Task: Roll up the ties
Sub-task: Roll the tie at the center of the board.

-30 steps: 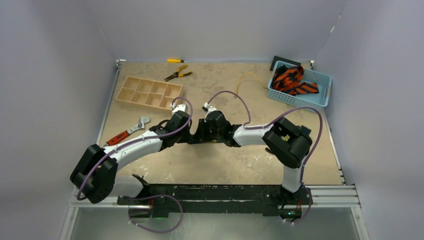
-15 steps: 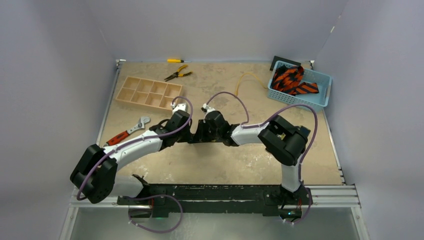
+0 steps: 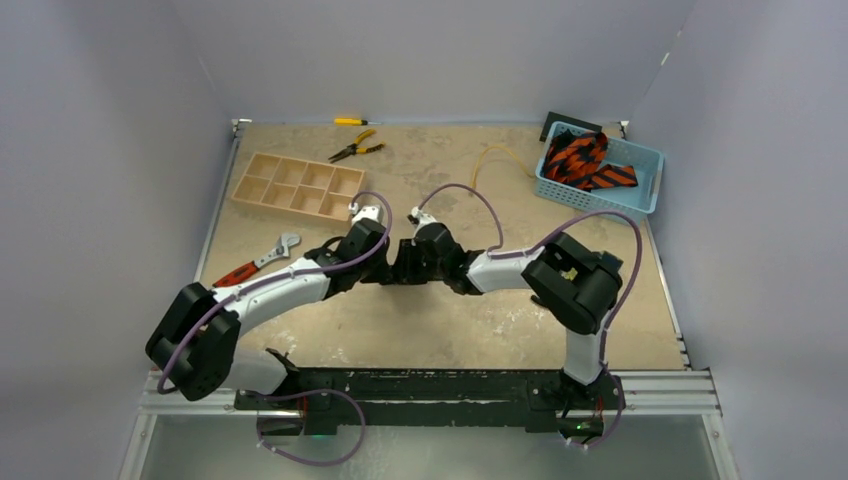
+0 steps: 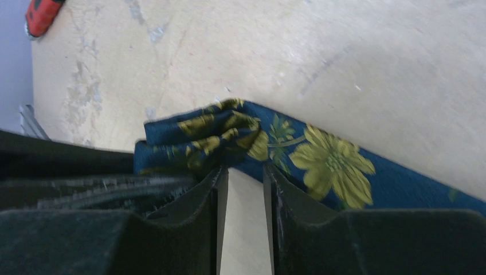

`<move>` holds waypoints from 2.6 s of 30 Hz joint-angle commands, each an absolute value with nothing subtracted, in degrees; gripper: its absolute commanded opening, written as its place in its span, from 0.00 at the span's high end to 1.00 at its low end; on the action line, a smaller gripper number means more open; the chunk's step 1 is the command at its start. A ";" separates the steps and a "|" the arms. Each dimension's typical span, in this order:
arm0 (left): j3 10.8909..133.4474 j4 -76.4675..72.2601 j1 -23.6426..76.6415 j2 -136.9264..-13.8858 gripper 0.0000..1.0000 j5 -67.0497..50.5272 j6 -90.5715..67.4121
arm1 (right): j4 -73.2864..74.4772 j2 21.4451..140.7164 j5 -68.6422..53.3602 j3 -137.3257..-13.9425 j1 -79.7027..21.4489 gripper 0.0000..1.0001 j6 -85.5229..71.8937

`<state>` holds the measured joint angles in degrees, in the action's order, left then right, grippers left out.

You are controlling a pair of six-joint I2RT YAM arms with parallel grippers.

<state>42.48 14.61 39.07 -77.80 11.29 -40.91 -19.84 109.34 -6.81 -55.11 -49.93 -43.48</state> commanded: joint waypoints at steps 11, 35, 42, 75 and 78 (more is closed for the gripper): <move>46.02 13.33 40.05 -81.12 1.00 12.92 -39.97 | -15.99 98.10 2.46 -46.17 -43.81 0.69 -41.19; 51.54 10.30 44.12 -91.79 0.98 12.60 -39.70 | -16.62 98.20 1.93 -44.02 -42.46 0.66 -41.04; 52.16 10.53 44.30 -92.37 0.84 12.37 -38.99 | -14.15 92.42 3.86 -42.60 -42.45 0.59 -40.50; 53.58 9.55 45.09 -88.58 0.46 10.27 -39.16 | -12.83 84.57 4.73 -37.50 -41.86 0.57 -39.66; 53.53 9.66 45.05 -88.00 0.45 10.36 -39.20 | -13.61 84.14 3.66 -37.11 -41.92 0.56 -39.32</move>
